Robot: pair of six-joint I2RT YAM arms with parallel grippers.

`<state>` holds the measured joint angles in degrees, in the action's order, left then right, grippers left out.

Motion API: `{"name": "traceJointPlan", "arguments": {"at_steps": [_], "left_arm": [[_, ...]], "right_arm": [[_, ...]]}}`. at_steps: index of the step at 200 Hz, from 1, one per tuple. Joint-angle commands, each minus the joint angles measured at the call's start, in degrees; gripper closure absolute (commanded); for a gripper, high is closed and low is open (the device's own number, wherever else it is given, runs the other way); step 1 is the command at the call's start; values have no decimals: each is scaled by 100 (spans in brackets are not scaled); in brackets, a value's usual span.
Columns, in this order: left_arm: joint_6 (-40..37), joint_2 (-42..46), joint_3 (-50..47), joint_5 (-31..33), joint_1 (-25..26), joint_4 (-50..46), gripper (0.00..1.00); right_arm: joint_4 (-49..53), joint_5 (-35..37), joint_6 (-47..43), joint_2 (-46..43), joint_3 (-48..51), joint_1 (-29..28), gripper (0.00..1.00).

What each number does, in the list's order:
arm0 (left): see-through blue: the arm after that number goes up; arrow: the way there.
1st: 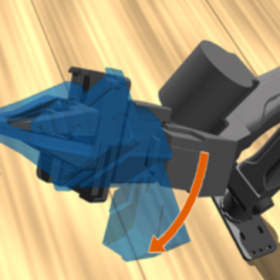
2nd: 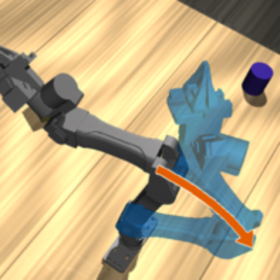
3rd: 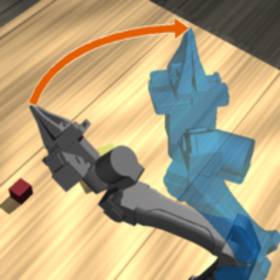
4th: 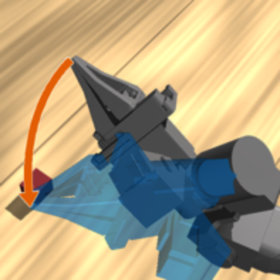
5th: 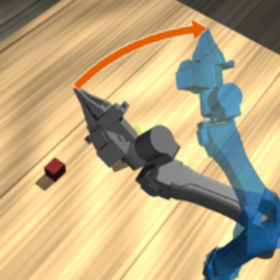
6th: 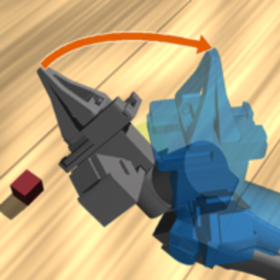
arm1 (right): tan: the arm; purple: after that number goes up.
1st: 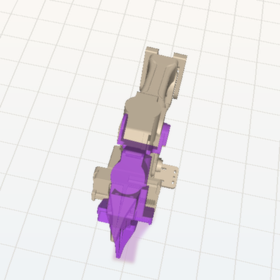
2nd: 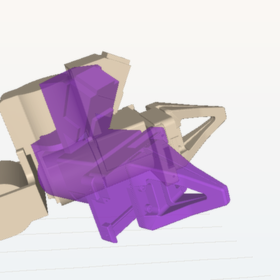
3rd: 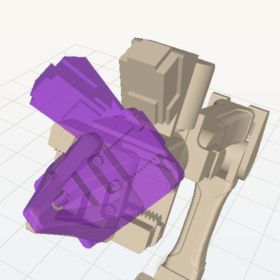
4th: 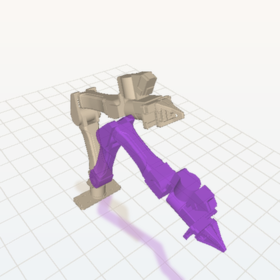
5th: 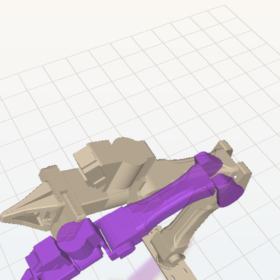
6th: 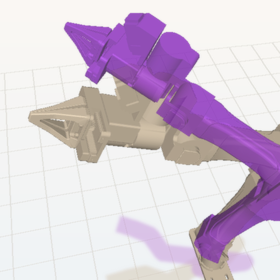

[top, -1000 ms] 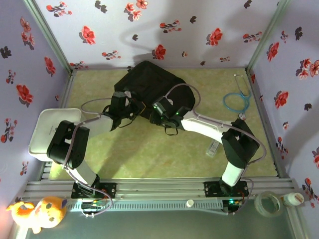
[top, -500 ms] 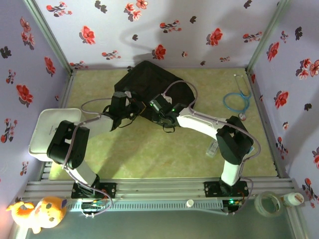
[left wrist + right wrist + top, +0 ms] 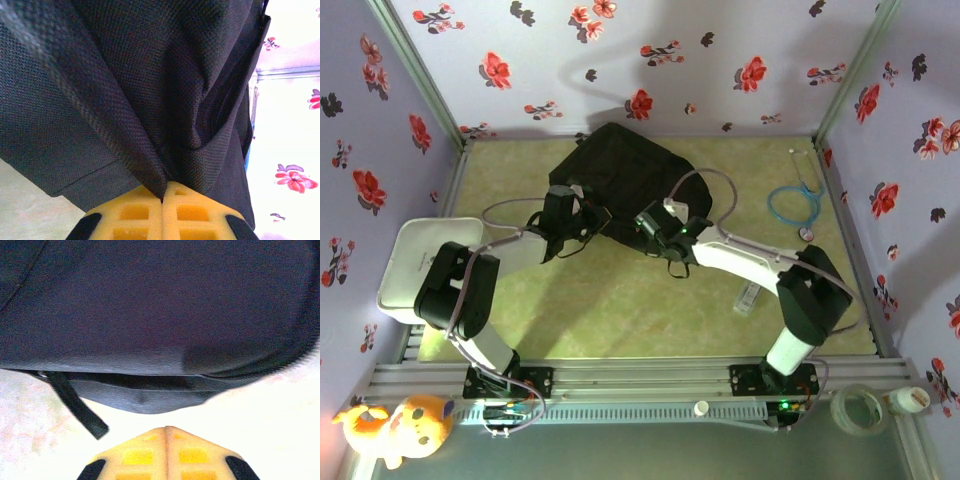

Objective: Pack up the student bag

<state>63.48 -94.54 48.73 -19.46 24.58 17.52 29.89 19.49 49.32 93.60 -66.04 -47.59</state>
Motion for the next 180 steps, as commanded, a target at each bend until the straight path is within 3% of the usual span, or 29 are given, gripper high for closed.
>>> {"name": "traceJointPlan", "arguments": {"at_steps": [1,18,46,75,117,180], "left_arm": [[-257,120,209,118,-48,2,100],[-239,120,229,78,-46,23,100],[-236,153,245,18,-40,23,100],[-214,173,233,-11,-32,29,100],[-178,173,253,-48,-20,48,100],[-170,173,281,-86,11,50,100]], "right_arm": [[184,266,98,-305,250,64,100],[-241,-394,-314,-316,230,75,100],[-408,-783,-845,-34,-112,76,70],[-261,-744,-1278,423,-563,79,58],[-148,-824,-1450,998,-1052,97,58],[-189,-1155,-1597,1423,-1373,112,70]]}}
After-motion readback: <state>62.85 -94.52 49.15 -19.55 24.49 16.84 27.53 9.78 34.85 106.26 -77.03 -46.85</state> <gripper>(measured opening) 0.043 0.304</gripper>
